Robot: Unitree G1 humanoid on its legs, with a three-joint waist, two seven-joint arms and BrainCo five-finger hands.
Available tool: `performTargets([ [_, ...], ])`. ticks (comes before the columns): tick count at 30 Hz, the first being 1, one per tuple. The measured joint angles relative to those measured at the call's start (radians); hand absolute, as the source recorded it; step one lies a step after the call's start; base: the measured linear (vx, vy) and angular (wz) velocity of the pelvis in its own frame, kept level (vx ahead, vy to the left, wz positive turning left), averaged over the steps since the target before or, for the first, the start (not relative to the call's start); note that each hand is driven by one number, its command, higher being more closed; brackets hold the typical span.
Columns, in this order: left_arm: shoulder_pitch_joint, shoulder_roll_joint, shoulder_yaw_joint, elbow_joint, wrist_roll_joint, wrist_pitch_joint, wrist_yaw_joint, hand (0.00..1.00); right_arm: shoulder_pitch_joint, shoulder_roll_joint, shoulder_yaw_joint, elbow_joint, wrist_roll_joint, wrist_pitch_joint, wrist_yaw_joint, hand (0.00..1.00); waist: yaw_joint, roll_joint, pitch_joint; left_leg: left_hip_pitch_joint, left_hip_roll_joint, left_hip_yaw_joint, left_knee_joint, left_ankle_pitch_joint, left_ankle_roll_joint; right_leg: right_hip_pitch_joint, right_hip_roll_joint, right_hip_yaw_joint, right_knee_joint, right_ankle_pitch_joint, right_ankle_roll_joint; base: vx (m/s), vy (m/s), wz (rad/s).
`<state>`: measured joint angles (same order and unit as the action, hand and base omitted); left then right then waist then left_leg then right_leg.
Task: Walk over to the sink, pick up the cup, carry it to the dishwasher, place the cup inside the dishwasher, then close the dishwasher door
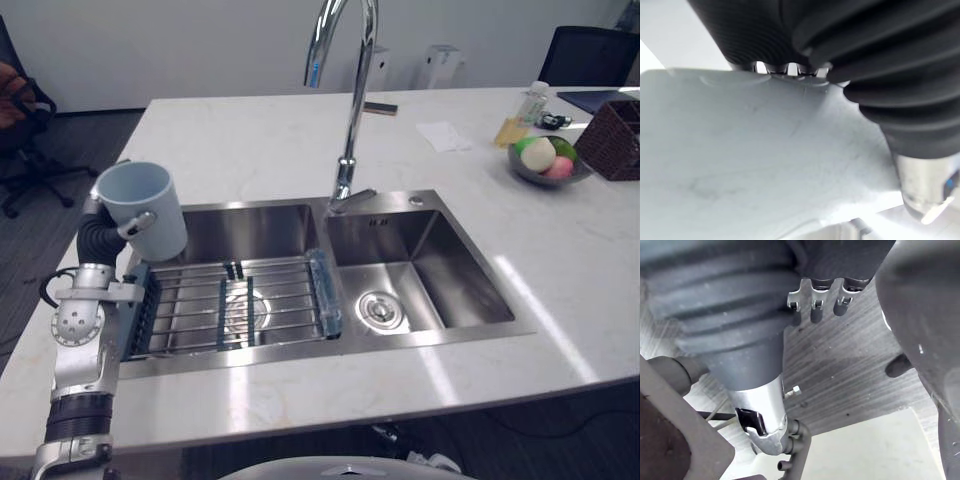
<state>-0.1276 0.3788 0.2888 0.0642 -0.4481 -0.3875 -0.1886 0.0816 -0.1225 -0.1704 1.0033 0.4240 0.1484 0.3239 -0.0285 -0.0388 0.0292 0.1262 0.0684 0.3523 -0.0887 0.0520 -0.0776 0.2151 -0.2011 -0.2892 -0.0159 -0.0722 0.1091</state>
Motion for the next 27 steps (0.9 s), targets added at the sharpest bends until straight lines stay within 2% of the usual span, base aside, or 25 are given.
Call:
performTargets([
  [3, 0.002, -0.068, 0.027, -0.099, -0.080, 0.026, 0.003, 1.00, 0.004, 0.003, 0.000, 0.001, 0.002, 0.000, -0.001, 0.00, 0.003, -0.006, -0.002, -0.007, 0.002, -0.007, 0.000, 0.010, 0.002, -0.006, 0.000, 0.003, 0.010, 0.001, 0.001, -0.04, -0.012, 0.06],
  [7, 0.016, -0.127, 0.021, -0.188, -0.096, 0.027, 0.009, 1.00, 0.008, 0.006, 0.001, 0.007, 0.004, 0.006, -0.003, 0.00, 0.000, -0.011, -0.006, -0.025, 0.012, -0.020, 0.000, 0.026, 0.002, -0.026, 0.007, 0.006, 0.031, 0.000, 0.000, -0.03, -0.011, 0.10],
  [8, 0.036, -0.156, -0.036, -0.313, -0.058, 0.012, 0.032, 1.00, 0.027, -0.005, 0.004, 0.004, 0.021, 0.030, -0.030, 0.00, -0.008, 0.006, -0.020, -0.074, 0.046, -0.036, 0.000, 0.077, 0.004, -0.062, 0.048, 0.033, -0.001, 0.039, 0.007, 0.00, 0.000, 0.00],
  [13, 0.039, -0.169, -0.038, -0.330, -0.059, 0.011, 0.034, 1.00, 0.039, -0.004, 0.000, 0.002, 0.021, 0.029, -0.029, 0.00, -0.008, 0.007, -0.018, -0.072, 0.050, -0.018, 0.000, 0.072, -0.002, -0.074, 0.051, 0.058, -0.004, 0.046, 0.008, 0.00, 0.000, -0.11],
  [16, 0.043, -0.210, -0.080, -0.365, -0.059, -0.007, 0.047, 1.00, 0.089, -0.001, -0.030, -0.005, 0.021, -0.038, -0.026, 0.00, -0.032, 0.010, -0.014, -0.082, 0.046, -0.027, 0.000, 0.064, -0.008, -0.079, 0.050, 0.049, -0.016, 0.050, 0.008, 0.00, -0.001, -0.01],
  [22, 0.089, -0.286, -0.137, -0.378, -0.057, -0.057, 0.099, 1.00, 0.249, 0.014, -0.128, 0.010, -0.001, -0.222, -0.011, 0.00, -0.062, 0.019, -0.010, -0.094, 0.045, -0.055, 0.000, 0.051, -0.017, -0.084, 0.052, 0.024, -0.015, 0.033, 0.008, 0.04, -0.014, 0.06],
  [23, 0.113, -0.299, -0.144, -0.383, -0.056, -0.060, 0.113, 1.00, 0.269, 0.015, -0.139, 0.020, -0.008, -0.264, -0.002, 0.00, -0.063, 0.021, -0.010, -0.095, 0.045, -0.057, 0.000, 0.048, -0.019, -0.083, 0.052, 0.019, -0.011, 0.026, 0.009, 0.08, -0.031, 0.07],
  [27, 0.176, -0.306, -0.169, -0.406, -0.037, -0.061, 0.144, 1.00, 0.285, 0.037, -0.174, 0.051, -0.068, -0.333, 0.001, 0.00, -0.055, 0.022, -0.007, -0.125, 0.043, -0.129, 0.008, 0.062, -0.008, -0.077, 0.059, -0.035, 0.025, -0.002, 0.016, 0.12, -0.058, 0.47],
])
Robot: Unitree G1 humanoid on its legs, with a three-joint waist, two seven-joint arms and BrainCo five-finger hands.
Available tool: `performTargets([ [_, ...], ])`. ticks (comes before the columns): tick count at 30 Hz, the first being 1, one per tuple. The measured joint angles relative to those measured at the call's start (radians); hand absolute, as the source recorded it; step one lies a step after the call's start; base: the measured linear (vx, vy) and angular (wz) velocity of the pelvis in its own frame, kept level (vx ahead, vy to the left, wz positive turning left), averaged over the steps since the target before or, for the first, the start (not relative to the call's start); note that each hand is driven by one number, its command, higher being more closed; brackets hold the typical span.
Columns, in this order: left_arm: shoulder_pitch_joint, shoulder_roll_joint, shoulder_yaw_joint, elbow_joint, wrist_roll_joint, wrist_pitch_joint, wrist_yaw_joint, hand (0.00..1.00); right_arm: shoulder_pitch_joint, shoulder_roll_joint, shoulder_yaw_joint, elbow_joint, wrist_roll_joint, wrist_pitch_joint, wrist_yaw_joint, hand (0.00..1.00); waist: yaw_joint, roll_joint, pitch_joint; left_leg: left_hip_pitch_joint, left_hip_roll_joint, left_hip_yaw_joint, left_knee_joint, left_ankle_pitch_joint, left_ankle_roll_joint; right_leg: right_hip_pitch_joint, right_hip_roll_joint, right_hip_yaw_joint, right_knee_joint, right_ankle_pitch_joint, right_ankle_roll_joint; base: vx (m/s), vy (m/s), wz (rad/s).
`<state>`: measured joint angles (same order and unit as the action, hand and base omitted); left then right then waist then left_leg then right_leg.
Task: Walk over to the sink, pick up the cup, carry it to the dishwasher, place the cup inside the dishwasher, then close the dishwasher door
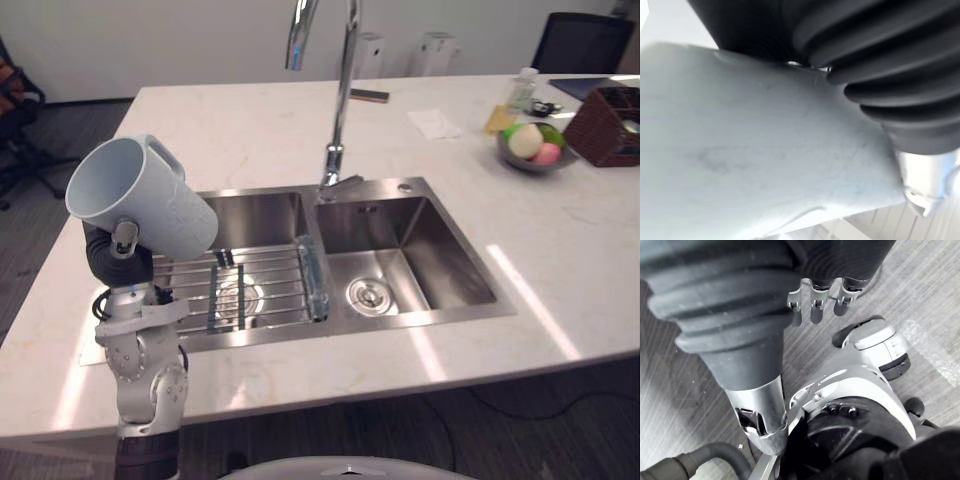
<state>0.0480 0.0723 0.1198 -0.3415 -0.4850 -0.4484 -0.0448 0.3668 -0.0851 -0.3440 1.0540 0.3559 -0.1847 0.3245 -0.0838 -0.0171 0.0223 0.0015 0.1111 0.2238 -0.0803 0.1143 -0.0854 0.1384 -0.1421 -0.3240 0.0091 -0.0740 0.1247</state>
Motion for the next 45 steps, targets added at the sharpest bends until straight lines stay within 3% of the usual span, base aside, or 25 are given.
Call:
performTargets([
  [7, 0.051, -0.003, 0.020, -0.046, 0.014, -0.033, 0.015, 1.00, -0.132, -0.051, -0.027, -0.008, -0.007, -0.029, -0.003, 0.00, 0.079, 0.046, 0.109, -0.202, 0.000, -0.120, 0.193, 0.045, 0.017, 0.016, 0.030, -0.187, 0.096, -0.091, -0.036, -0.08, -0.059, 1.11],
  [8, 0.060, -0.006, 0.036, -0.048, 0.006, -0.035, 0.007, 1.00, -0.162, -0.055, -0.082, 0.006, -0.008, -0.028, -0.005, 0.00, 0.092, 0.039, 0.121, -0.212, 0.009, 0.011, 0.251, -0.009, 0.100, 0.001, 0.003, -0.256, 0.114, -0.092, -0.044, -0.18, 0.018, 1.12],
  [9, 0.068, -0.005, 0.040, -0.062, -0.010, -0.037, 0.002, 1.00, -0.177, -0.071, -0.122, 0.015, -0.008, -0.029, -0.007, 0.00, 0.107, 0.038, 0.121, -0.211, 0.042, 0.195, 0.487, -0.169, 0.213, -0.002, -0.027, -0.299, 0.137, -0.094, -0.046, -0.16, 0.017, 0.97],
  [10, 0.068, -0.005, 0.041, -0.071, -0.019, -0.041, -0.005, 1.00, -0.177, -0.083, -0.134, 0.009, -0.008, -0.028, -0.007, 0.00, 0.113, 0.038, 0.121, -0.188, 0.059, 0.265, 0.578, -0.219, 0.242, 0.000, -0.043, -0.316, 0.147, -0.093, -0.046, -0.06, -0.024, 0.86],
  [12, 0.073, -0.006, 0.032, -0.103, -0.027, -0.052, -0.037, 1.00, -0.156, -0.099, -0.147, -0.019, -0.008, -0.027, -0.004, 0.00, 0.100, 0.049, 0.114, -0.097, 0.121, 0.379, 0.749, -0.289, 0.220, 0.022, -0.069, -0.389, 0.173, -0.093, -0.046, -0.06, 0.030, 1.23],
  [13, 0.088, -0.011, 0.013, -0.116, -0.027, -0.053, -0.082, 1.00, -0.126, -0.101, -0.178, -0.046, -0.009, -0.030, 0.001, 0.00, 0.070, 0.081, 0.095, -0.045, 0.166, 0.384, 0.738, -0.240, 0.172, 0.025, -0.081, -0.512, 0.236, -0.104, -0.056, -0.05, 0.082, 1.79],
  [15, 0.078, -0.013, -0.004, -0.109, -0.036, -0.053, -0.099, 1.00, -0.104, -0.084, -0.197, -0.044, -0.009, -0.030, 0.003, 0.00, 0.053, 0.085, 0.090, -0.051, 0.123, 0.416, 0.676, -0.221, 0.205, 0.000, -0.119, -0.569, 0.289, -0.121, -0.079, -0.07, 0.081, 1.81],
  [16, 0.082, -0.015, -0.004, -0.105, -0.058, -0.058, -0.113, 1.00, -0.101, -0.056, -0.199, -0.024, -0.010, -0.032, 0.004, 0.00, 0.035, 0.069, 0.081, -0.030, 0.050, 0.387, 0.489, -0.229, 0.201, -0.008, -0.057, -0.588, 0.131, -0.108, -0.108, -0.21, 0.052, 2.34],
  [17, 0.049, -0.005, -0.005, -0.091, -0.083, -0.076, -0.127, 1.00, -0.097, -0.019, -0.199, -0.012, -0.007, -0.038, 0.002, 0.00, 0.021, 0.070, 0.082, 0.003, 0.060, 0.464, 0.472, -0.285, 0.201, 0.032, -0.012, -0.659, 0.014, 0.006, -0.055, -0.25, 0.030, 2.45],
  [18, 0.043, -0.017, -0.024, -0.069, -0.097, -0.080, -0.140, 1.00, -0.096, -0.014, -0.199, 0.001, -0.007, -0.031, 0.000, 0.00, 0.024, 0.083, 0.085, 0.043, 0.093, 0.517, 0.456, -0.305, 0.164, 0.047, 0.003, -0.711, 0.027, 0.004, -0.053, -0.19, 0.049, 2.00],
  [19, 0.042, -0.020, -0.051, -0.047, -0.106, -0.083, -0.143, 1.00, -0.100, -0.012, -0.205, 0.003, -0.007, -0.028, 0.000, 0.00, 0.022, 0.100, 0.090, 0.075, 0.082, 0.525, 0.399, -0.287, 0.103, 0.064, -0.007, -0.748, 0.058, -0.005, -0.055, -0.12, 0.189, 1.95],
  [21, 0.044, -0.034, -0.185, 0.007, -0.117, -0.078, -0.153, 1.00, -0.083, -0.018, -0.215, -0.003, 0.006, -0.028, -0.001, 0.00, -0.002, 0.116, 0.099, 0.139, 0.025, 0.568, 0.281, -0.252, 0.133, 0.085, -0.168, -0.886, 0.416, -0.099, -0.119, -0.10, 0.231, 2.13],
  [23, 0.013, -0.031, -0.218, -0.009, -0.125, -0.088, -0.163, 1.00, -0.093, -0.007, -0.210, -0.030, 0.012, -0.017, -0.001, 0.00, -0.003, 0.124, 0.098, 0.155, 0.010, 0.523, 0.179, -0.240, 0.114, 0.021, -0.151, -0.893, 0.403, -0.155, -0.072, -0.10, 0.062, 1.45],
  [25, 0.001, 0.007, -0.238, -0.012, -0.121, -0.101, -0.140, 1.00, -0.108, -0.001, -0.202, -0.030, 0.011, -0.007, 0.000, 0.00, -0.001, 0.068, 0.104, 0.177, -0.048, 0.466, 0.112, -0.217, 0.094, -0.038, -0.153, -0.885, 0.290, -0.053, -0.142, -0.11, -0.046, 1.19],
  [28, 0.004, -0.004, -0.323, -0.004, -0.099, -0.092, -0.073, 1.00, -0.094, -0.034, -0.186, -0.037, 0.011, -0.004, 0.001, 0.00, 0.001, 0.086, 0.103, 0.166, -0.051, 0.345, 0.096, -0.217, 0.097, -0.031, -0.157, -0.708, 0.316, 0.028, -0.191, -0.06, -0.002, 1.13],
  [29, -0.031, -0.015, -0.366, 0.011, -0.097, -0.090, -0.066, 1.00, -0.083, -0.034, -0.191, -0.042, 0.012, -0.010, 0.001, 0.00, -0.004, 0.100, 0.107, 0.138, -0.062, 0.275, 0.097, -0.209, 0.111, -0.091, -0.172, -0.516, 0.392, 0.040, -0.260, 0.01, 0.067, 1.65],
  [30, -0.075, -0.025, -0.427, 0.047, -0.096, -0.089, -0.066, 1.00, -0.062, -0.025, -0.188, -0.053, 0.012, -0.012, 0.001, 0.00, -0.016, 0.116, 0.103, 0.116, -0.063, 0.187, 0.097, -0.196, 0.127, -0.172, -0.143, -0.250, 0.458, 0.012, -0.251, 0.03, 0.039, 1.86],
  [32, -0.142, -0.039, -0.483, 0.131, -0.091, -0.091, -0.069, 1.00, -0.036, 0.022, -0.168, -0.056, 0.015, -0.016, 0.001, 0.00, -0.052, 0.116, 0.099, 0.084, -0.062, 0.064, 0.100, -0.174, 0.133, -0.195, 0.011, 0.146, 0.371, -0.117, -0.137, 0.05, -0.085, 1.92],
  [34, -0.166, -0.059, -0.495, 0.188, -0.077, -0.087, -0.062, 1.00, -0.029, 0.049, -0.128, -0.059, 0.017, -0.016, 0.002, 0.00, -0.043, 0.079, 0.116, 0.090, -0.070, 0.009, 0.100, -0.168, 0.123, -0.248, 0.070, 0.312, 0.354, -0.138, -0.110, 0.02, -0.157, 1.18],
  [37, -0.154, -0.060, -0.491, 0.202, -0.072, -0.066, -0.050, 1.00, 0.003, 0.103, -0.062, -0.071, 0.059, -0.028, 0.024, 0.00, -0.038, 0.057, 0.121, 0.079, -0.025, -0.071, 0.155, -0.216, 0.073, -0.316, 0.115, 0.454, 0.318, -0.093, -0.081, 0.04, -0.217, 0.75],
  [39, -0.129, -0.053, -0.483, 0.174, -0.070, -0.064, -0.064, 1.00, 0.052, 0.166, -0.059, -0.057, 0.102, -0.049, 0.015, 0.00, -0.051, 0.005, 0.090, 0.070, -0.025, -0.085, 0.206, -0.274, 0.019, -0.299, 0.082, 0.545, 0.253, -0.039, -0.071, 0.10, -0.345, 0.94],
  [40, -0.121, -0.061, -0.497, 0.159, -0.070, -0.052, -0.092, 1.00, 0.089, 0.172, 0.009, -0.022, 0.113, -0.030, 0.025, 0.00, -0.059, 0.029, 0.069, 0.050, 0.031, -0.051, 0.272, -0.297, -0.010, -0.274, 0.079, 0.467, 0.249, -0.032, -0.013, 0.24, -0.402, 0.91],
  [42, -0.127, -0.080, -0.525, 0.138, -0.059, -0.040, -0.108, 1.00, 0.091, 0.174, 0.022, -0.023, 0.118, -0.038, 0.025, 0.00, -0.059, 0.060, 0.058, 0.022, 0.079, -0.023, 0.327, -0.303, -0.022, -0.272, 0.088, 0.415, 0.264, -0.040, -0.024, 0.19, -0.243, 0.59],
  [43, -0.142, -0.033, -0.514, 0.058, -0.053, -0.022, -0.158, 1.00, 0.070, 0.149, 0.055, -0.116, 0.111, -0.080, 0.035, 0.00, -0.024, -0.043, 0.008, 0.104, 0.014, 0.001, 0.165, -0.221, 0.006, -0.240, 0.026, 0.424, 0.354, 0.009, -0.043, 0.04, -0.036, 0.14],
  [45, -0.142, -0.033, -0.514, 0.058, -0.053, -0.022, -0.158, 1.00, 0.070, 0.149, 0.055, -0.116, 0.111, -0.080, 0.035, 0.00, -0.024, -0.040, 0.010, 0.104, 0.014, 0.001, 0.164, -0.221, 0.006, -0.240, 0.026, 0.424, 0.354, 0.009, -0.043, 0.00, 0.000, 0.00],
])
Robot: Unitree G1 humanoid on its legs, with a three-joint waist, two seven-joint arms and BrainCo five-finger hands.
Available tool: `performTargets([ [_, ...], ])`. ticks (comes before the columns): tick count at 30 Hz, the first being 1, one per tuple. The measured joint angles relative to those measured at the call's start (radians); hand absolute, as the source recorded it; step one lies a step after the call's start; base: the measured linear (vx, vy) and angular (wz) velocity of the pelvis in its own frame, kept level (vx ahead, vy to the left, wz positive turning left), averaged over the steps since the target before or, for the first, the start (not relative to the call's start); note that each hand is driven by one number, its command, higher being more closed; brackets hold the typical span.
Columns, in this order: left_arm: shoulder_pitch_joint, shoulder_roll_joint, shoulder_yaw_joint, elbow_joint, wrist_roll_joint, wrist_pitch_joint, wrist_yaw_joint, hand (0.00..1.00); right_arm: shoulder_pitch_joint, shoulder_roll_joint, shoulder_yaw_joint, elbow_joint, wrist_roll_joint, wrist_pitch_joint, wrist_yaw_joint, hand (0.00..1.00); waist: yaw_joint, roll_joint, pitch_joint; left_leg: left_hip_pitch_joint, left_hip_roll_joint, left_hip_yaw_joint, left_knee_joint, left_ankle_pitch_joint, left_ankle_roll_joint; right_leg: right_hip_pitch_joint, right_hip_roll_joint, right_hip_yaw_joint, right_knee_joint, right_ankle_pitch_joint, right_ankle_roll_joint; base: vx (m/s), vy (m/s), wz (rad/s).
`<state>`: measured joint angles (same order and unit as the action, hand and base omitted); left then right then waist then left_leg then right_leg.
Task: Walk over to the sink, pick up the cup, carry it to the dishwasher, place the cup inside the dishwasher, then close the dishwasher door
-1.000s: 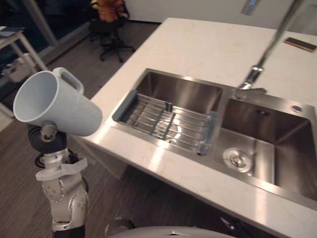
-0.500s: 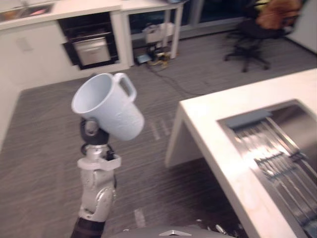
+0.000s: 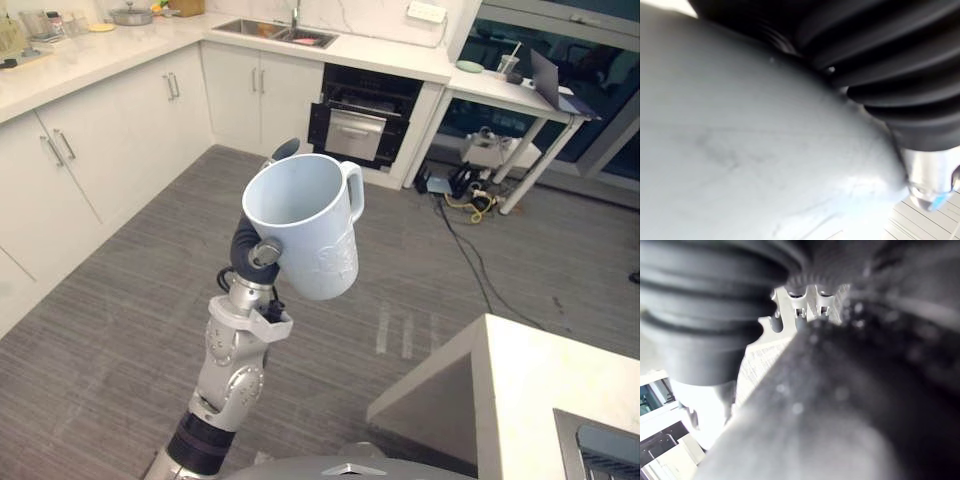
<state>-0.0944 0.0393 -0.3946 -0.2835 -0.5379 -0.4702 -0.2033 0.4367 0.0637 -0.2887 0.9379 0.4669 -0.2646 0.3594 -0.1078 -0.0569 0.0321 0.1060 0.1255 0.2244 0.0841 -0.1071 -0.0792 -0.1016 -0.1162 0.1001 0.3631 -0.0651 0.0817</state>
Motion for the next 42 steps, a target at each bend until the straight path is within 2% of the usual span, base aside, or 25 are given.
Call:
performTargets([
  [7, 0.046, 0.000, 0.020, 0.028, 0.000, -0.005, 0.000, 1.00, 0.000, 0.003, -0.008, 0.003, -0.004, -0.007, 0.001, 0.00, -0.001, 0.007, 0.001, -0.006, -0.011, -0.001, -0.037, 0.022, 0.000, 0.022, -0.007, -0.008, -0.084, -0.001, 0.001, 0.00, -0.004, 0.01],
  [9, 0.089, 0.001, 0.060, 0.066, 0.000, -0.009, 0.004, 1.00, -0.001, 0.006, -0.010, 0.023, -0.018, -0.044, 0.000, 0.00, -0.004, 0.007, 0.000, -0.010, -0.018, -0.005, -0.058, 0.036, 0.000, 0.041, -0.016, -0.039, -0.138, -0.002, 0.003, 0.02, -0.035, 0.10],
  [11, 0.107, 0.020, 0.086, 0.101, -0.001, -0.018, 0.019, 1.00, -0.010, 0.007, -0.009, 0.033, -0.041, -0.055, -0.001, 0.00, -0.005, 0.006, -0.001, -0.016, -0.019, -0.004, -0.045, 0.042, 0.007, 0.060, -0.020, -0.061, -0.176, -0.003, 0.004, 0.02, -0.016, 0.04],
  [12, 0.127, 0.036, 0.113, 0.117, -0.001, -0.017, 0.029, 1.00, -0.007, 0.008, -0.008, 0.046, -0.053, -0.078, 0.000, 0.00, -0.007, 0.016, 0.006, -0.037, -0.011, -0.004, 0.003, -0.001, -0.002, 0.073, -0.017, -0.066, -0.199, -0.019, 0.020, 0.07, -0.111, -0.18],
  [13, 0.160, 0.031, 0.147, 0.117, -0.002, -0.025, 0.043, 1.00, -0.011, 0.012, -0.008, 0.048, -0.062, -0.108, -0.001, 0.00, -0.005, 0.020, 0.009, -0.063, 0.017, 0.001, 0.089, -0.077, -0.027, 0.077, 0.000, -0.082, -0.178, -0.069, 0.021, 0.09, -0.136, -0.32],
  [14, 0.183, 0.023, 0.164, 0.117, -0.002, -0.033, 0.053, 1.00, -0.007, 0.015, -0.007, 0.041, -0.060, -0.123, 0.004, 0.00, -0.006, 0.030, 0.013, -0.063, 0.041, 0.011, 0.131, -0.106, -0.035, 0.079, 0.021, -0.083, -0.148, -0.094, 0.007, 0.17, -0.181, -0.69],
  [15, 0.232, 0.012, 0.185, 0.114, -0.006, -0.052, 0.070, 1.00, 0.013, 0.016, -0.004, 0.019, -0.061, -0.143, 0.007, 0.00, -0.003, 0.045, 0.008, -0.062, 0.088, 0.041, 0.211, -0.135, -0.029, 0.089, 0.081, -0.090, -0.117, -0.133, -0.025, 0.18, -0.110, -0.66],
  [16, 0.242, 0.012, 0.189, 0.118, -0.006, -0.054, 0.074, 1.00, 0.015, 0.014, -0.003, 0.014, -0.058, -0.145, 0.012, 0.00, -0.008, 0.051, 0.010, -0.077, 0.110, 0.054, 0.279, -0.151, -0.021, 0.102, 0.097, -0.081, -0.123, -0.144, -0.031, 0.20, -0.102, -0.59],
  [17, 0.239, 0.024, 0.185, 0.129, -0.005, -0.051, 0.079, 1.00, 0.013, 0.014, -0.011, 0.025, -0.036, -0.130, 0.031, 0.00, -0.019, 0.054, 0.010, -0.159, 0.148, 0.088, 0.450, -0.149, 0.024, 0.107, 0.105, -0.090, -0.132, -0.143, -0.032, 0.20, -0.072, -0.18],
  [18, 0.237, 0.026, 0.189, 0.141, -0.005, -0.049, 0.079, 1.00, 0.014, 0.011, -0.032, 0.038, -0.032, -0.110, 0.048, 0.00, -0.031, 0.055, 0.010, -0.210, 0.165, 0.097, 0.561, -0.108, 0.089, 0.130, 0.096, -0.095, -0.163, -0.128, -0.027, 0.21, -0.059, -0.05],
  [20, 0.220, 0.033, 0.204, 0.150, -0.006, -0.044, 0.076, 1.00, 0.024, 0.001, -0.044, 0.070, -0.042, -0.104, 0.042, 0.00, -0.034, 0.059, 0.021, -0.221, 0.164, 0.071, 0.628, -0.054, 0.080, 0.201, 0.086, -0.121, -0.236, -0.093, -0.040, 0.27, 0.005, 0.07],
  [21, 0.179, 0.040, 0.215, 0.157, -0.006, -0.044, 0.057, 1.00, 0.004, -0.013, -0.042, 0.104, -0.075, -0.078, 0.031, 0.00, -0.016, 0.036, 0.054, -0.249, 0.159, 0.073, 0.709, -0.099, 0.060, 0.259, 0.057, -0.141, -0.269, -0.094, -0.037, 0.24, 0.105, 0.41],
  [22, 0.154, 0.033, 0.216, 0.160, -0.005, -0.042, 0.038, 1.00, -0.015, -0.059, -0.040, 0.106, -0.113, -0.064, 0.033, 0.00, -0.005, 0.057, 0.066, -0.311, 0.108, 0.075, 0.708, -0.202, 0.067, 0.281, 0.035, -0.157, -0.280, -0.124, -0.048, 0.14, 0.132, 0.52],
  [23, 0.151, 0.034, 0.219, 0.153, -0.004, -0.041, 0.032, 1.00, -0.030, -0.090, -0.037, 0.107, -0.124, -0.066, 0.040, 0.00, -0.001, 0.066, 0.073, -0.347, 0.072, 0.075, 0.687, -0.217, 0.077, 0.286, 0.021, -0.167, -0.283, -0.138, -0.041, 0.09, 0.161, 0.59],
  [24, 0.162, 0.031, 0.237, 0.128, 0.001, -0.042, 0.025, 1.00, -0.074, -0.140, -0.034, 0.106, -0.130, -0.070, 0.044, 0.00, 0.015, 0.081, 0.087, -0.414, 0.000, 0.074, 0.590, -0.204, 0.082, 0.295, -0.003, -0.166, -0.281, -0.160, -0.030, 0.09, 0.135, 0.27],
  [25, 0.168, 0.031, 0.241, 0.114, 0.003, -0.041, 0.026, 1.00, -0.100, -0.165, -0.037, 0.104, -0.132, -0.074, 0.043, 0.00, 0.030, 0.089, 0.092, -0.448, -0.022, 0.064, 0.521, -0.171, 0.070, 0.299, -0.007, -0.156, -0.283, -0.168, -0.026, 0.14, 0.209, -0.10],
  [27, 0.191, 0.027, 0.274, 0.036, 0.030, -0.044, 0.050, 1.00, -0.188, -0.231, -0.033, 0.096, -0.156, -0.107, 0.043, 0.00, 0.086, 0.135, 0.124, -0.536, -0.021, -0.108, 0.332, -0.008, 0.004, 0.349, 0.041, -0.060, -0.295, -0.215, -0.005, 0.22, 0.307, -0.54],
  [28, 0.201, 0.030, 0.286, 0.035, 0.036, -0.048, 0.052, 1.00, -0.204, -0.233, -0.028, 0.097, -0.159, -0.112, 0.042, 0.00, 0.095, 0.129, 0.126, -0.531, -0.019, -0.120, 0.358, 0.039, 0.004, 0.372, 0.042, -0.029, -0.293, -0.237, -0.006, 0.31, 0.365, -0.66],
  [29, 0.217, 0.032, 0.309, 0.042, 0.041, -0.053, 0.055, 1.00, -0.231, -0.225, -0.025, 0.098, -0.162, -0.115, 0.041, 0.00, 0.112, 0.111, 0.131, -0.521, -0.039, -0.114, 0.406, 0.021, 0.013, 0.387, 0.022, 0.012, -0.278, -0.266, -0.007, 0.21, 0.217, -0.41],
  [30, 0.226, 0.090, 0.355, 0.016, 0.072, -0.056, 0.015, 1.00, -0.284, -0.193, 0.167, 0.099, -0.179, -0.134, 0.006, 0.00, 0.114, 0.061, 0.185, -0.507, -0.098, -0.020, 0.538, -0.099, 0.137, 0.257, -0.065, -0.032, -0.046, -0.355, 0.069, 0.13, 0.134, -0.29],
  [35, 0.226, 0.090, 0.352, 0.016, 0.072, -0.056, 0.015, 1.00, -0.281, -0.195, 0.167, 0.099, -0.179, -0.134, 0.006, 0.00, 0.113, 0.068, 0.165, -0.504, -0.098, -0.015, 0.514, -0.086, 0.131, 0.255, -0.066, -0.031, -0.070, -0.332, 0.068, -0.01, -0.010, -0.03],
  [38, 0.226, 0.107, 0.344, 0.014, 0.074, -0.064, 0.021, 1.00, -0.283, -0.195, 0.169, 0.097, -0.179, -0.134, 0.007, 0.00, 0.117, 0.063, 0.137, -0.509, -0.102, -0.006, 0.481, -0.078, 0.137, 0.240, -0.072, -0.032, -0.098, -0.313, 0.059, -0.02, -0.015, -0.12],
  [40, 0.226, 0.121, 0.335, 0.005, 0.085, -0.068, 0.025, 1.00, -0.282, -0.195, 0.168, 0.098, -0.180, -0.132, 0.008, 0.00, 0.122, 0.045, 0.119, -0.507, -0.128, -0.004, 0.451, -0.079, 0.137, 0.239, -0.091, -0.040, -0.120, -0.323, 0.032, 0.02, 0.026, 0.09],
  [41, 0.225, 0.128, 0.311, -0.001, 0.091, -0.070, 0.025, 1.00, -0.258, -0.192, 0.164, 0.101, -0.181, -0.130, 0.008, 0.00, 0.119, -0.002, 0.088, -0.508, -0.165, 0.008, 0.456, -0.098, 0.135, 0.238, -0.137, -0.070, -0.139, -0.328, -0.030, 0.16, 0.040, 0.08],
  [42, 0.226, 0.128, 0.300, -0.021, 0.094, -0.084, 0.021, 1.00, -0.240, -0.202, 0.166, 0.098, -0.187, -0.132, 0.011, 0.00, 0.131, 0.017, 0.079, -0.495, -0.163, -0.009, 0.615, -0.170, 0.168, 0.205, -0.128, -0.082, 0.000, -0.313, 0.005, 0.19, 0.035, -0.05],
])
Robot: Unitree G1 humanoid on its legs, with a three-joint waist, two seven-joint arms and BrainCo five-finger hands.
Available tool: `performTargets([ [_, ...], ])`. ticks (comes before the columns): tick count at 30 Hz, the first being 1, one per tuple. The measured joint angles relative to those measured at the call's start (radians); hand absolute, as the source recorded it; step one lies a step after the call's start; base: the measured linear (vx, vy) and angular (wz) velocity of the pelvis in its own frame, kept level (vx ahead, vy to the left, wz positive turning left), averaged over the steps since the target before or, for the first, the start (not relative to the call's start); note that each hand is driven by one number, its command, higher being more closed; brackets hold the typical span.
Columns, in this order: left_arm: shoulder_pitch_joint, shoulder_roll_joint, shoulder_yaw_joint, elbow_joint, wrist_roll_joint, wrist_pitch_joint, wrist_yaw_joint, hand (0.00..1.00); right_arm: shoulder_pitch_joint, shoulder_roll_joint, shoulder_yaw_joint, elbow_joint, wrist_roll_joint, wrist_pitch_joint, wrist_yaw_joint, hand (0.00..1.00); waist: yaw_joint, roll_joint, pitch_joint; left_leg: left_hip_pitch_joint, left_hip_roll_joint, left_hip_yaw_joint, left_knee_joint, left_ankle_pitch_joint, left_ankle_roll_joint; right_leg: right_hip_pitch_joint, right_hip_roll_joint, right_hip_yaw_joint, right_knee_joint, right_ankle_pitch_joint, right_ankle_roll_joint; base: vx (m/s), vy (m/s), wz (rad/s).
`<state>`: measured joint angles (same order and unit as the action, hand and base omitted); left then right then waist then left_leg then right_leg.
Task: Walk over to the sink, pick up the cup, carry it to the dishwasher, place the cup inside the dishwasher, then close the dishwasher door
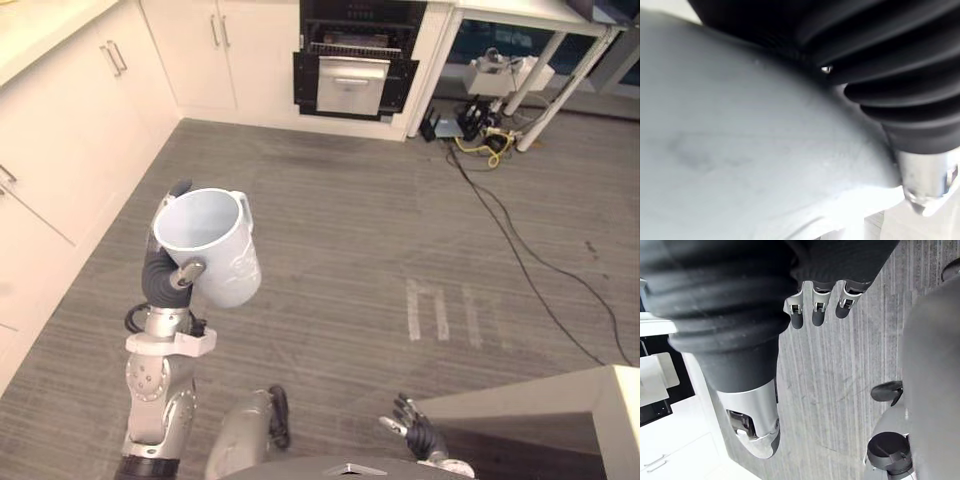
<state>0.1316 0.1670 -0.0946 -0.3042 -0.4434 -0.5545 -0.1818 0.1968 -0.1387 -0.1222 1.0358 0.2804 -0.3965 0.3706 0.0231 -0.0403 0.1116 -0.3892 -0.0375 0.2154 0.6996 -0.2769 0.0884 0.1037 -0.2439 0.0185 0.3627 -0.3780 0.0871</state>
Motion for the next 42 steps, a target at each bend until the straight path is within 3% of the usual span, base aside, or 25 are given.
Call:
performTargets([
  [1, 0.003, -0.008, 0.000, 0.003, 0.006, -0.008, -0.001, 1.00, 0.009, -0.020, 0.000, -0.004, -0.004, 0.000, 0.001, 0.00, 0.002, 0.028, -0.005, 0.048, 0.022, -0.018, -0.021, -0.048, -0.027, -0.051, 0.029, 0.002, 0.133, 0.008, 0.017, 0.21, 0.053, -0.21],
  [2, -0.014, -0.001, 0.008, 0.010, 0.015, -0.008, 0.000, 1.00, 0.009, -0.011, -0.008, -0.013, -0.006, 0.006, -0.002, 0.00, 0.002, 0.014, -0.005, 0.102, 0.004, -0.025, -0.054, -0.118, 0.002, -0.160, 0.013, 0.037, 0.395, 0.063, 0.061, 0.15, 0.087, -0.02],
  [3, -0.009, 0.008, -0.002, 0.012, 0.017, -0.007, 0.009, 1.00, 0.022, 0.006, -0.008, -0.013, -0.012, 0.007, 0.001, 0.00, -0.008, -0.026, -0.010, 0.164, -0.047, -0.029, -0.146, -0.111, -0.012, -0.259, -0.025, 0.042, 0.585, 0.204, -0.007, 0.16, 0.095, 0.15],
  [4, -0.002, 0.011, -0.007, 0.013, 0.020, -0.007, 0.015, 1.00, 0.030, 0.019, -0.005, -0.011, -0.014, 0.007, 0.004, 0.00, -0.012, -0.045, -0.021, 0.209, -0.070, -0.028, -0.211, -0.100, -0.023, -0.305, -0.039, 0.050, 0.638, 0.282, -0.047, 0.31, 0.022, 0.43],
  [5, 0.003, 0.001, -0.009, 0.000, 0.046, -0.010, 0.041, 1.00, 0.041, 0.036, -0.005, -0.032, -0.014, -0.010, 0.026, 0.00, -0.034, -0.032, -0.029, 0.250, -0.056, -0.050, -0.229, -0.105, -0.040, -0.370, -0.021, 0.010, 0.715, 0.272, -0.071, 0.38, -0.073, 0.51],
  [6, 0.000, -0.017, -0.016, 0.008, 0.058, -0.017, 0.067, 1.00, 0.047, 0.038, -0.008, -0.038, -0.023, -0.021, 0.035, 0.00, -0.048, -0.009, -0.015, 0.278, -0.030, -0.070, -0.246, -0.079, -0.006, -0.412, 0.030, -0.029, 0.723, 0.197, -0.060, 0.44, -0.078, 0.50],
  [7, 0.000, -0.023, -0.022, 0.026, 0.058, -0.008, 0.094, 1.00, 0.043, 0.042, -0.007, -0.040, -0.034, -0.023, 0.039, 0.00, -0.051, -0.008, -0.013, 0.318, -0.025, -0.078, -0.273, -0.085, -0.002, -0.436, 0.072, -0.050, 0.631, 0.145, -0.061, 0.29, -0.084, 0.27],
  [10, -0.005, -0.051, -0.039, 0.055, 0.057, 0.014, 0.113, 1.00, 0.045, 0.041, -0.019, -0.047, -0.033, -0.034, 0.046, 0.00, -0.074, 0.019, -0.015, 0.375, 0.005, -0.108, -0.309, -0.085, -0.006, -0.452, 0.148, -0.074, 0.311, 0.120, -0.048, 0.35, -0.061, 0.34],
  [12, -0.014, -0.057, -0.061, 0.059, 0.054, 0.023, 0.112, 1.00, 0.057, 0.039, -0.021, -0.075, -0.034, -0.035, 0.047, 0.00, -0.084, 0.034, -0.018, 0.399, 0.037, -0.110, -0.301, -0.093, -0.018, -0.446, 0.184, -0.020, 0.040, 0.213, -0.038, 0.38, -0.081, 0.37],
  [14, -0.016, -0.070, -0.069, 0.059, 0.054, 0.022, 0.112, 1.00, 0.070, 0.031, -0.009, -0.091, -0.034, -0.033, 0.061, 0.00, -0.083, 0.044, -0.015, 0.462, 0.066, -0.134, -0.298, -0.129, -0.084, -0.423, 0.212, 0.038, -0.137, 0.361, -0.031, 0.43, -0.160, 0.24],
  [15, -0.017, -0.071, -0.076, 0.058, 0.054, 0.019, 0.111, 1.00, 0.082, 0.033, 0.007, -0.113, -0.036, -0.029, 0.068, 0.00, -0.084, 0.038, -0.018, 0.502, 0.075, -0.146, -0.300, -0.151, -0.124, -0.412, 0.213, 0.032, -0.155, 0.459, -0.041, 0.65, -0.337, 0.36],
  [16, -0.018, -0.071, -0.079, 0.063, 0.055, 0.005, 0.108, 1.00, 0.099, 0.037, 0.030, -0.130, -0.041, -0.017, 0.078, 0.00, -0.086, 0.028, -0.026, 0.539, 0.080, -0.161, -0.300, -0.177, -0.165, -0.405, 0.209, 0.022, -0.124, 0.529, -0.014, 0.65, -0.334, 0.17],
  [18, -0.016, -0.102, -0.088, 0.069, 0.054, 0.001, 0.108, 1.00, 0.090, -0.007, 0.042, -0.155, -0.041, 0.005, 0.106, 0.00, -0.082, 0.069, -0.036, 0.559, 0.133, -0.167, -0.300, -0.176, -0.179, -0.417, 0.248, -0.005, -0.053, 0.470, -0.030, 0.49, -0.265, -0.01],
  [19, -0.029, -0.112, -0.105, 0.068, 0.053, -0.006, 0.104, 1.00, 0.064, -0.011, 0.038, -0.155, -0.038, 0.039, 0.104, 0.00, -0.088, 0.074, -0.032, 0.568, 0.135, -0.174, -0.296, -0.134, -0.176, -0.448, 0.249, -0.013, 0.027, 0.395, -0.041, 0.44, -0.267, 0.05],
  [22, -0.018, -0.130, -0.127, 0.068, 0.053, -0.007, 0.086, 1.00, 0.060, -0.016, 0.028, -0.162, -0.041, 0.073, 0.106, 0.00, -0.100, 0.087, -0.023, 0.549, 0.155, -0.185, -0.152, -0.046, -0.169, -0.398, 0.258, -0.036, 0.071, 0.300, -0.060, 0.39, -0.266, 0.17],
  [23, -0.013, -0.142, -0.143, 0.066, 0.052, -0.008, 0.071, 1.00, 0.070, -0.017, 0.004, -0.173, -0.037, 0.082, 0.103, 0.00, -0.103, 0.111, -0.011, 0.472, 0.195, -0.183, 0.047, 0.047, -0.184, -0.331, 0.278, -0.059, 0.050, 0.262, -0.072, 0.34, -0.223, 0.33],
  [24, 0.005, -0.159, -0.144, 0.061, 0.053, -0.012, 0.055, 1.00, 0.085, -0.019, -0.009, -0.200, -0.033, 0.089, 0.099, 0.00, -0.097, 0.122, 0.000, 0.369, 0.252, -0.162, 0.271, 0.251, -0.172, -0.258, 0.305, -0.063, 0.013, 0.237, -0.093, 0.34, -0.199, 0.25],
  [25, 0.015, -0.168, -0.143, 0.061, 0.053, -0.013, 0.047, 1.00, 0.091, -0.021, -0.013, -0.202, -0.031, 0.087, 0.099, 0.00, -0.088, 0.130, -0.002, 0.323, 0.279, -0.155, 0.359, 0.259, -0.176, -0.223, 0.313, -0.067, -0.009, 0.232, -0.102, 0.42, -0.197, 0.11],
  [27, 0.027, -0.184, -0.142, 0.062, 0.052, -0.024, 0.035, 1.00, 0.109, -0.018, -0.029, -0.194, -0.012, 0.058, 0.101, 0.00, -0.049, 0.135, -0.009, 0.181, 0.312, -0.094, 0.449, 0.128, -0.134, -0.103, 0.313, -0.066, -0.107, 0.234, -0.124, 0.42, -0.167, -0.12],
  [29, 0.026, -0.173, -0.141, 0.062, 0.052, -0.047, 0.024, 1.00, 0.109, -0.004, -0.035, -0.194, -0.001, 0.029, 0.103, 0.00, -0.025, 0.116, -0.018, 0.139, 0.305, 0.011, 0.261, 0.054, -0.117, -0.054, 0.291, -0.048, -0.176, 0.256, -0.109, 0.40, -0.087, -0.27],
  [31, 0.016, -0.174, -0.142, 0.063, 0.049, -0.050, 0.021, 1.00, 0.098, 0.022, -0.049, -0.196, 0.004, 0.015, 0.106, 0.00, -0.024, 0.096, -0.027, 0.152, 0.244, 0.101, -0.156, 0.069, -0.101, -0.024, 0.265, -0.041, -0.196, 0.246, -0.087, 0.47, -0.002, -0.09],
  [33, 0.021, -0.168, -0.146, 0.065, 0.044, -0.053, 0.022, 1.00, 0.089, 0.042, -0.066, -0.181, 0.007, 0.013, 0.105, 0.00, -0.018, 0.073, -0.038, 0.226, 0.175, 0.088, -0.414, 0.244, -0.083, -0.014, 0.252, -0.025, -0.167, 0.202, -0.055, 0.34, 0.035, -0.06],
  [36, 0.035, -0.137, -0.150, 0.053, 0.012, -0.052, 0.024, 1.00, 0.102, 0.112, -0.071, -0.181, 0.008, 0.006, 0.106, 0.00, -0.021, 0.001, -0.063, 0.306, 0.130, 0.084, -0.551, 0.275, -0.083, -0.013, 0.217, -0.026, -0.135, 0.201, -0.054, 0.33, 0.040, 0.16],
  [37, -0.013, -0.049, -0.241, 0.162, -0.004, -0.056, 0.025, 1.00, 0.035, 0.099, -0.125, -0.076, 0.047, 0.000, 0.100, 0.00, -0.056, 0.000, -0.064, 0.427, 0.065, 0.067, -0.786, 0.385, -0.100, 0.004, 0.174, 0.033, -0.281, 0.239, -0.022, 0.12, 0.029, 0.04],
  [42, -0.012, -0.049, -0.237, 0.162, -0.004, -0.056, 0.026, 1.00, 0.035, 0.099, -0.125, -0.076, 0.047, 0.000, 0.100, 0.00, -0.053, 0.001, -0.064, 0.428, 0.065, 0.068, -0.786, 0.385, -0.100, 0.004, 0.173, 0.033, -0.281, 0.239, -0.021, 0.00, 0.000, 0.00],
])
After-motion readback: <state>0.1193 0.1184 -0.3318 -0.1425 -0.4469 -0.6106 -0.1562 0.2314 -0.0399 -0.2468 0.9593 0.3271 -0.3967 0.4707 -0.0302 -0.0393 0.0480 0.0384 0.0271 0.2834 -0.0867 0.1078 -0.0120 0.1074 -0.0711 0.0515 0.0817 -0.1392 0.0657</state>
